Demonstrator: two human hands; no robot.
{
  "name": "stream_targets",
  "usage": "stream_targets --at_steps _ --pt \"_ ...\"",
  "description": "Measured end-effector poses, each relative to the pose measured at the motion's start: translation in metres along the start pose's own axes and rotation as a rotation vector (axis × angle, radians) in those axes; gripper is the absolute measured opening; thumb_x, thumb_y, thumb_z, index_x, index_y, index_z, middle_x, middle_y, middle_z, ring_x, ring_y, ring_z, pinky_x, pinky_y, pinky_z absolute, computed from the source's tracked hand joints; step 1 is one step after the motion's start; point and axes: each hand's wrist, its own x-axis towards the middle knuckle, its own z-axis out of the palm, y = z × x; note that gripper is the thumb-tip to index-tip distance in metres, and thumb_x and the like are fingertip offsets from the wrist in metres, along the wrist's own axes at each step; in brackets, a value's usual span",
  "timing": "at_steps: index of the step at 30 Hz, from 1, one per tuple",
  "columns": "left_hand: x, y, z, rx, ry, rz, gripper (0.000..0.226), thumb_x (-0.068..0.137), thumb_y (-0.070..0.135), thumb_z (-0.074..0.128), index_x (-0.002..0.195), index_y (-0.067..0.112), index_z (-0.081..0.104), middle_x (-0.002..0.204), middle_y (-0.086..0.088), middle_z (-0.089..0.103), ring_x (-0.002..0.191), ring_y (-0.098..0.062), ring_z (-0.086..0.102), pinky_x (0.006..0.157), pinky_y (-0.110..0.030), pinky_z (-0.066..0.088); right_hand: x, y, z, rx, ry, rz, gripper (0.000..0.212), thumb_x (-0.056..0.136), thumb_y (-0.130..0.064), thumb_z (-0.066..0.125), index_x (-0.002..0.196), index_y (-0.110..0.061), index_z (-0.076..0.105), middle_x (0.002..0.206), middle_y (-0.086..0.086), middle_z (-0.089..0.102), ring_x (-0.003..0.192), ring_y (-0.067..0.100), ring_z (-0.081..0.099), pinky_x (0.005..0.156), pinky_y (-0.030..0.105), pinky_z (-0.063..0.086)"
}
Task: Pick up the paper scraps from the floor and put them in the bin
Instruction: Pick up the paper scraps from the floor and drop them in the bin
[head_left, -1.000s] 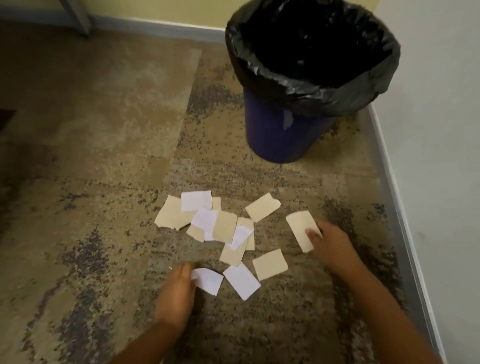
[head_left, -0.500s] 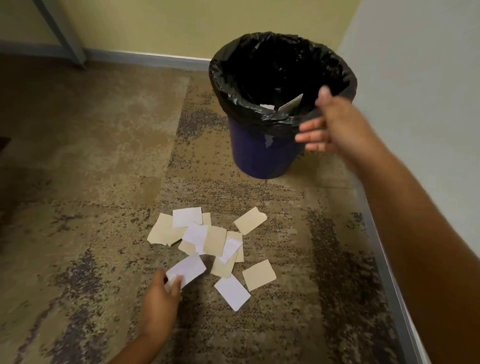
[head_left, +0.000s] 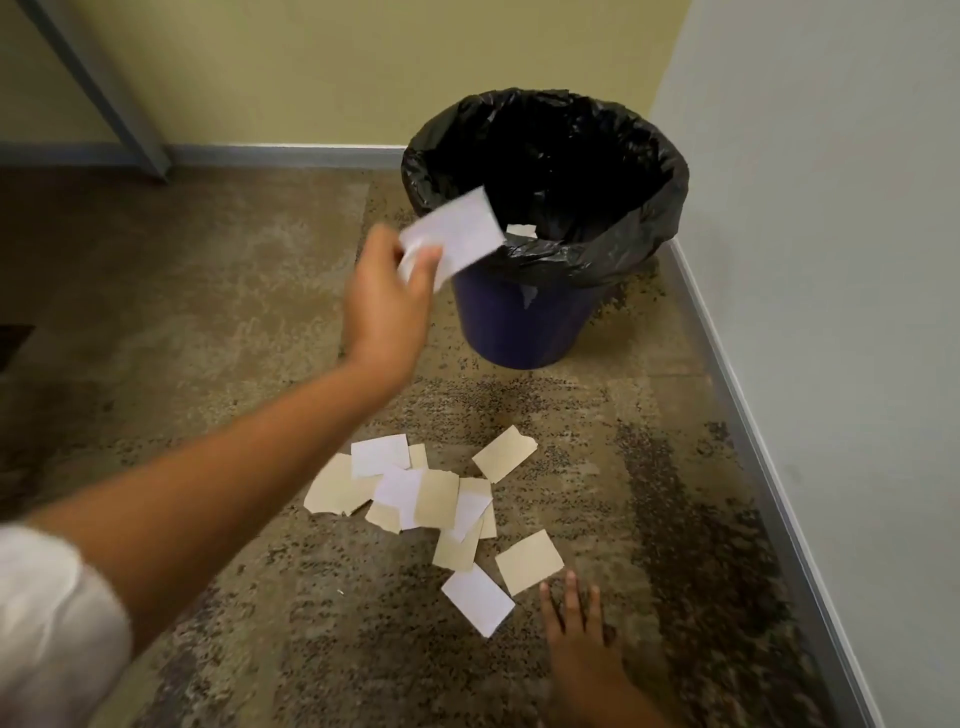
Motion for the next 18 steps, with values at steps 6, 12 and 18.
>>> stream_targets --at_steps 6,12,18 --pt "0.09 0.052 0.045 -0.058 -0.135 -0.174 0.041 0.093 0.051 0.041 0.085 0.011 0.043 0.075 -0.005 0.058 0.047 -0.012 0.051 0.037 -0.02 0.038 0.005 -0.007 0.0 -0.183 -0.003 0.11 0.064 0.1 -0.018 0.03 0.149 -0.025 -0.01 0.151 0.002 -0.029 0.143 0.037 -0.016 0.111 0.056 0.019" --pt "0.066 0.022 0.043 0.309 -0.034 -0.063 0.047 0.095 0.051 0.033 0.108 0.009 0.051 0.106 -0.009 0.063 0.096 -0.026 0.058 0.074 -0.031 0.039 0.008 -0.008 -0.007 -0.131 0.143 0.074 0.13 0.065 -0.046 0.079 0.146 -0.02 -0.019 0.147 0.008 -0.036 0.14 0.05 0.007 0.095 0.069 0.032" --pt "-0.042 -0.062 0.035 0.317 -0.138 -0.127 0.031 0.097 0.04 0.04 0.103 0.011 0.049 0.071 0.005 0.049 0.069 -0.018 0.05 0.053 -0.027 0.033 0.003 -0.018 -0.032 -0.294 -0.237 0.149 0.12 0.074 -0.056 0.066 0.147 -0.015 -0.019 0.153 0.016 -0.027 0.141 0.047 -0.011 0.108 0.057 0.027"
